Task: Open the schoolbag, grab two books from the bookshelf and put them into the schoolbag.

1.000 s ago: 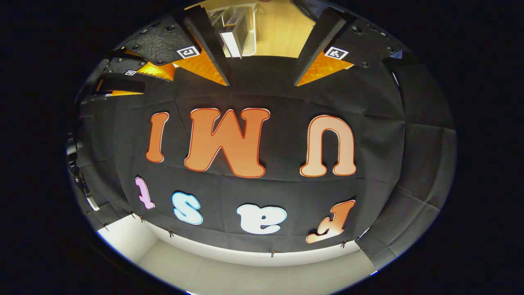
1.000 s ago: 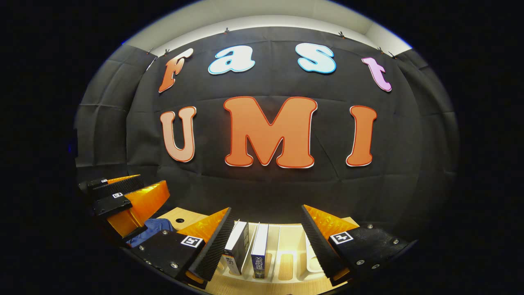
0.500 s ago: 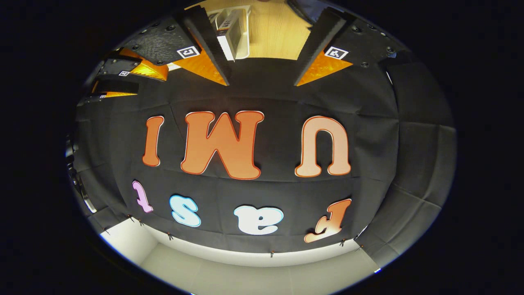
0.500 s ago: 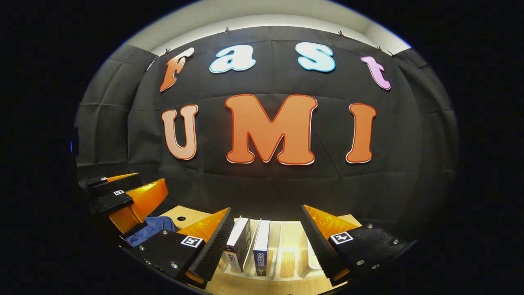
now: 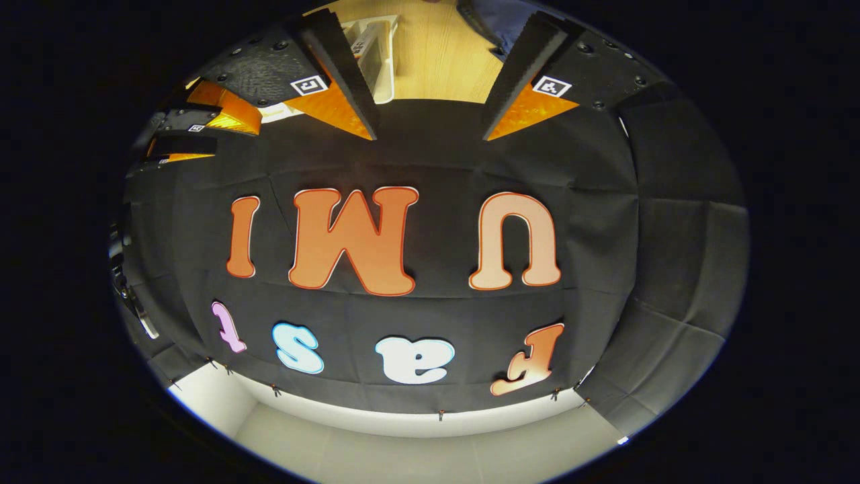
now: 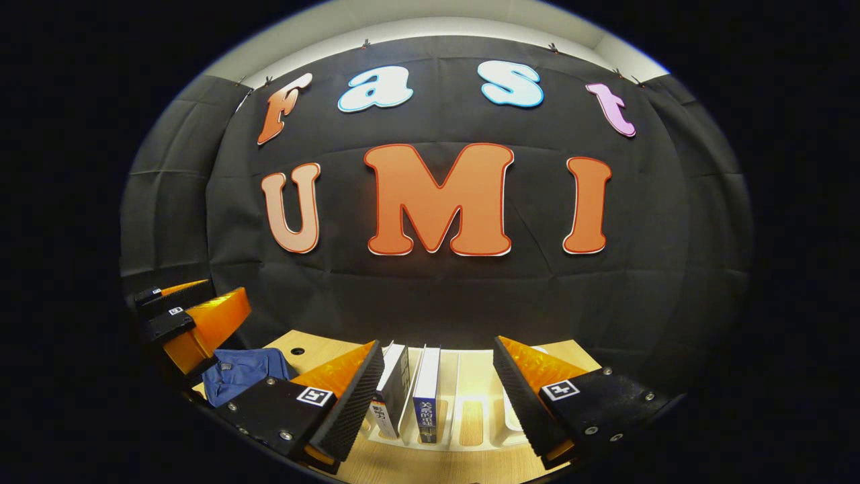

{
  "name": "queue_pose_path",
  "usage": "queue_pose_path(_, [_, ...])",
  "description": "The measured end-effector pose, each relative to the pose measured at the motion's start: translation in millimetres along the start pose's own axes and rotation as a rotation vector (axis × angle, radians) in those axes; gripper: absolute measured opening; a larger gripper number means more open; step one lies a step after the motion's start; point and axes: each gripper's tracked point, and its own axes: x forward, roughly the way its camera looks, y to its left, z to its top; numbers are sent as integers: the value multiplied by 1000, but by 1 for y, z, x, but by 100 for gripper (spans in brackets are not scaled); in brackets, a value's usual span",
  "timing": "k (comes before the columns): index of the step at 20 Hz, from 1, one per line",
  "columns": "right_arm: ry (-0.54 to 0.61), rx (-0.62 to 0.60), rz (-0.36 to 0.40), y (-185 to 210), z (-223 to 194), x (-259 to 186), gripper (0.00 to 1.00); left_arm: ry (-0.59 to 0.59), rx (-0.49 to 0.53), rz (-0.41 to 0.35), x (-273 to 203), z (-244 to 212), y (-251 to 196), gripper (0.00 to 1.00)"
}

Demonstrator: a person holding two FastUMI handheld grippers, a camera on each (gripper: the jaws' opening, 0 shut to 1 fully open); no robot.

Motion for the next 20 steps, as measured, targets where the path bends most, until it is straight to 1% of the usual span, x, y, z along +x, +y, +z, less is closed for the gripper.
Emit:
queue_pose_path(6, [24, -1, 13, 4, -11, -2, 97, 45, 16, 48, -10, -16, 25, 94])
queue_pose_path(8, [35, 0, 19, 7, -14, -2, 97, 56, 23, 54, -13, -20, 31, 95])
queue_pose_path(11, [47, 0, 27, 9, -19, -4, 97, 81, 27, 67, -18, -30, 38, 94])
queue_pose_path(12, [49, -1, 28, 10, -19, -3, 97, 90, 32, 66, -20, -33, 39, 95])
queue_pose_path(15, [55, -3, 34, 10, -23, -5, 97, 114, 44, 60, -23, -41, 40, 94])
queue_pose_path(20, [65, -13, 35, 8, -28, -7, 97, 142, 57, 34, -26, -50, 27, 95])
